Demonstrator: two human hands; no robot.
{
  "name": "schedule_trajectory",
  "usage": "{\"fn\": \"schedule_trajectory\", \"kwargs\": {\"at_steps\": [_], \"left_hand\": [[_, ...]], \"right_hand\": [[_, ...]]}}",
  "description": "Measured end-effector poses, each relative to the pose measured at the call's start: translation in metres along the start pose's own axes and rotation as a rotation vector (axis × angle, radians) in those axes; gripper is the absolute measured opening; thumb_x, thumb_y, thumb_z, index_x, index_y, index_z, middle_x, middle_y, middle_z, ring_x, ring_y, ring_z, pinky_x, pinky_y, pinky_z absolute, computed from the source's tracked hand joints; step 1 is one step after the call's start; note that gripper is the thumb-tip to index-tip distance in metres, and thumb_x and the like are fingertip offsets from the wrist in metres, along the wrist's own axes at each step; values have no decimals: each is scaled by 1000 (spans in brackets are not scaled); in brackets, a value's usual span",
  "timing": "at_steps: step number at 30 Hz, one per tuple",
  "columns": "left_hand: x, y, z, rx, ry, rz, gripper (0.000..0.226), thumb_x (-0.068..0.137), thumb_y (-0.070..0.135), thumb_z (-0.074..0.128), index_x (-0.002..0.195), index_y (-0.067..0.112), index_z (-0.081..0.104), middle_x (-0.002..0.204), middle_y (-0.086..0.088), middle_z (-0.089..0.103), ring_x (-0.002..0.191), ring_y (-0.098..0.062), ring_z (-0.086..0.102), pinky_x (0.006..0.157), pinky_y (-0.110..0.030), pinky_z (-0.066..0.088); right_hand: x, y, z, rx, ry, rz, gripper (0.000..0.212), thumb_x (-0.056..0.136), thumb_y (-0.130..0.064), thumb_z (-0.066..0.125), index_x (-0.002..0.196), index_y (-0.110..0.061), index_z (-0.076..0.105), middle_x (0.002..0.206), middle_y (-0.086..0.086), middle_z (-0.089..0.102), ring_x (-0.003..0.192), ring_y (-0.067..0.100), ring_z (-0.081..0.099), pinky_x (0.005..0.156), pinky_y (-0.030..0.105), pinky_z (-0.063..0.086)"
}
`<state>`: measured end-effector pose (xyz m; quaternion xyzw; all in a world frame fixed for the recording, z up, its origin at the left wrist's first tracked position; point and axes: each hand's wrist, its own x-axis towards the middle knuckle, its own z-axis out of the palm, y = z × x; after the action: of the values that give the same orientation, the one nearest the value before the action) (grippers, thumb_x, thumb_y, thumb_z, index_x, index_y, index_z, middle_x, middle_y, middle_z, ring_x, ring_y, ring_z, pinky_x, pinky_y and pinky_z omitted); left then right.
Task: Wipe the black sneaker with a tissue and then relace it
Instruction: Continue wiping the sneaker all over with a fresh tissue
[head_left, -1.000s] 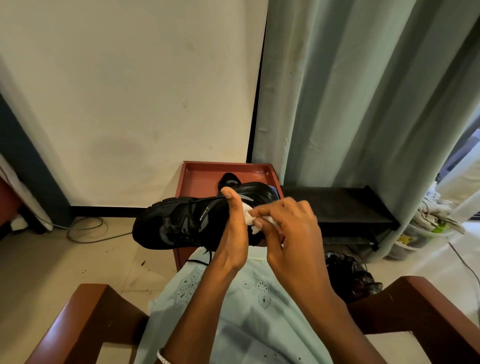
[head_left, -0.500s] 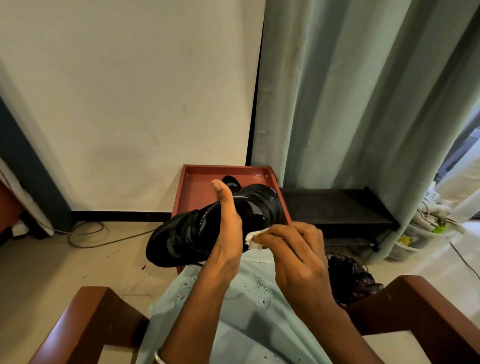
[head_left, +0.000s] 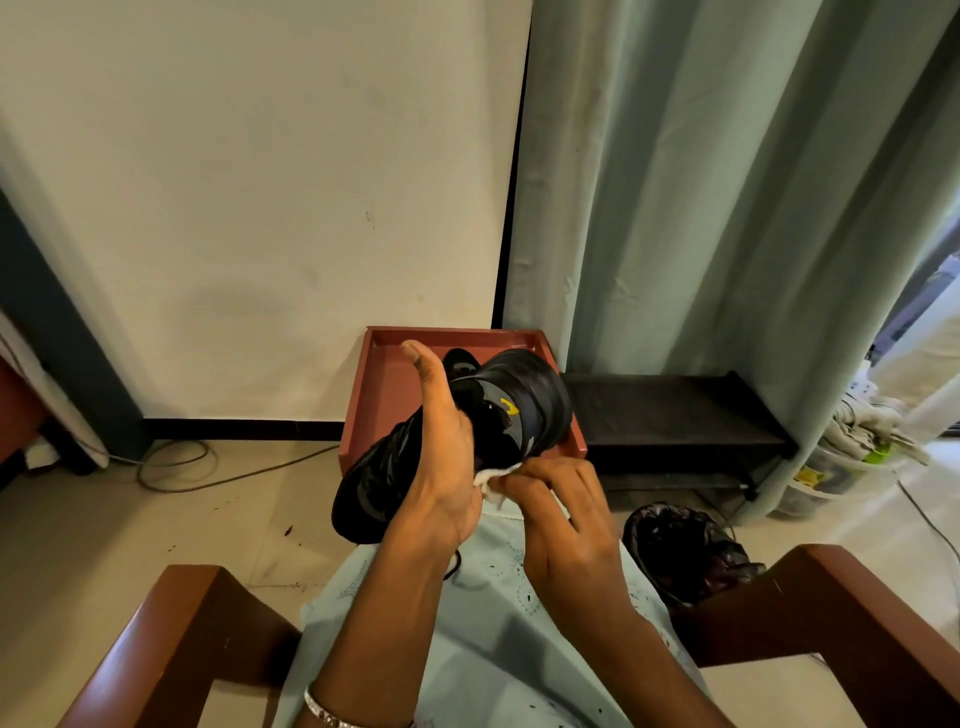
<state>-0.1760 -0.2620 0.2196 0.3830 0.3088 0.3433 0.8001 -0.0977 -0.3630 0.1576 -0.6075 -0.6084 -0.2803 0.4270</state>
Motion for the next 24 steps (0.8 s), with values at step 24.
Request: {"fn": "schedule_trajectory", "kwargs": {"at_steps": [24], "left_hand": [[-16, -1, 9, 58, -122, 117, 110, 70, 89, 22, 132, 7, 59, 122, -14, 69, 118, -25, 64, 109, -46, 43]], "right_hand": [[55, -14, -12, 153, 128, 164, 16, 94, -4, 58, 101, -3, 73, 100, 7, 65, 97, 14, 58, 89, 22, 49]]}}
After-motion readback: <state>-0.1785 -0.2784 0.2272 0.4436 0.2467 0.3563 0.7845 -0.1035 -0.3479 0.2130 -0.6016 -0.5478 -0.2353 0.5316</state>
